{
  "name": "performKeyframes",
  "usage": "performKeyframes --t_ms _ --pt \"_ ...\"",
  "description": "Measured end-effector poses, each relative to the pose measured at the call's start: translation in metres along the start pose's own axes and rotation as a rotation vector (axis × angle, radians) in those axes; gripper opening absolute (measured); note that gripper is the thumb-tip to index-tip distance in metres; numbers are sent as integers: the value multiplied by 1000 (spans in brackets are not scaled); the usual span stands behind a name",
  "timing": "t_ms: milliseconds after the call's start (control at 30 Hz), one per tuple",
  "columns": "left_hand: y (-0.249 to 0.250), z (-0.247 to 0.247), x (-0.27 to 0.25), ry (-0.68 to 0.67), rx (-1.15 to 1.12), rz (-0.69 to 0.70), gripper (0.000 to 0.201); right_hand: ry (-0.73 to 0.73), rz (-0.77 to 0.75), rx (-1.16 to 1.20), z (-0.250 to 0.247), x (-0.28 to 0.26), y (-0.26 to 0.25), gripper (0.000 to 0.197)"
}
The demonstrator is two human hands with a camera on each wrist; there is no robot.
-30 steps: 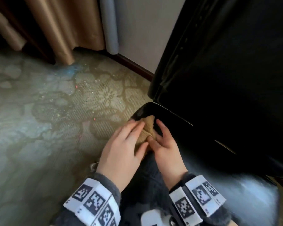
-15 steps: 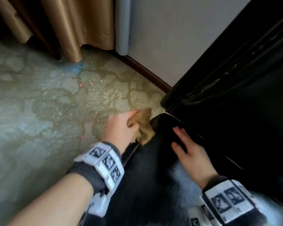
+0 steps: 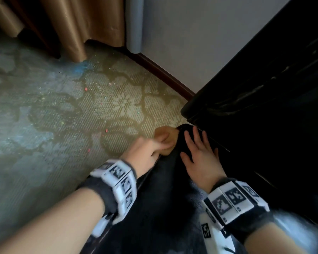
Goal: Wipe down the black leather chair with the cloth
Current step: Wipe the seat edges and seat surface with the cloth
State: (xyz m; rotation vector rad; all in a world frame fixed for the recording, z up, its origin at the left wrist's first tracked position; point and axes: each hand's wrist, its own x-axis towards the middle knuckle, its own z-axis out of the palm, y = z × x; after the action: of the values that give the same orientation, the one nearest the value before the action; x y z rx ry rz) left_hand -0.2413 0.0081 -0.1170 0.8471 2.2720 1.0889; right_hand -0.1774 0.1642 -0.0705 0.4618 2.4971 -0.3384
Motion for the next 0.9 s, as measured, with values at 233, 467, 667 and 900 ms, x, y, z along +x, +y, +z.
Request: performKeyframes --t_ms 233,467,667,900 --pt "-18 -28 -88 -149 -157 -10 70 -45 -27 -117 -3 -1 0 63" --pt "-7 -56 34 151 -153 -186 55 -27 -33 -160 3 -2 -5 63" --pt "-8 2 6 -53 -108 -74 58 -21 -41 -162 3 -1 -5 64" --pt "-24 -4 -124 -87 -235 -100 65 -34 -39 -225 0 2 -6 64"
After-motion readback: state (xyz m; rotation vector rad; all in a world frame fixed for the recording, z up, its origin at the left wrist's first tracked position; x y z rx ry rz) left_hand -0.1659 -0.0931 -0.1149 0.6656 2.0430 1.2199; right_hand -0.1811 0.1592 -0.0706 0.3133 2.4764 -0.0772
